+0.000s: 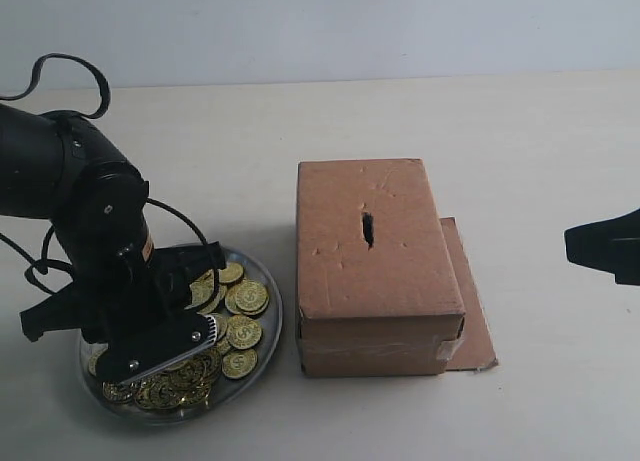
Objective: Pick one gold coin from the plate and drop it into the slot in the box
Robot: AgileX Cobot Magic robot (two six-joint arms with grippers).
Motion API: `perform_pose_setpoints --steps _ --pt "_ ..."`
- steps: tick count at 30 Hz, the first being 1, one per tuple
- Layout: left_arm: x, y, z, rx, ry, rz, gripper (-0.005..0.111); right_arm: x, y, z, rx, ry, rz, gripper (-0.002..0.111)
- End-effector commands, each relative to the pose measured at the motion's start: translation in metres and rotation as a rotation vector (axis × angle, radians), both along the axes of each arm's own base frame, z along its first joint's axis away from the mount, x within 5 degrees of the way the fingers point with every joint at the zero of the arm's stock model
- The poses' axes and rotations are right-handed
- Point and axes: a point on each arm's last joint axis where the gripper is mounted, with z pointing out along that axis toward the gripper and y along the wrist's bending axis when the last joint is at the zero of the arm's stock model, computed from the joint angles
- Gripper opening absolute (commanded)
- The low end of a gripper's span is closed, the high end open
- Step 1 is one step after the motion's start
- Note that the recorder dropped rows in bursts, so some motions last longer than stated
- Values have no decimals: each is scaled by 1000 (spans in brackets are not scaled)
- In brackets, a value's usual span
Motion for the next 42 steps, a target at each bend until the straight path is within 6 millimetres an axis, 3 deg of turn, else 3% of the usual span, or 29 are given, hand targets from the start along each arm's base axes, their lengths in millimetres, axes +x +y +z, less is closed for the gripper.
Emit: perform_pose_setpoints --steps 1,16,24,42 --pt "-3 1 0 28 27 -1 48 0 -1 3 4 -22 -5 0" --pt "-6 6 -2 85 68 11 48 0 -1 3 4 -22 -5 0" --pt "2 0 15 12 -34 16 48 0 -1 3 4 -22 -5 0" --pt "5 -5 -1 -8 -20 33 48 0 -1 3 4 -22 -5 0"
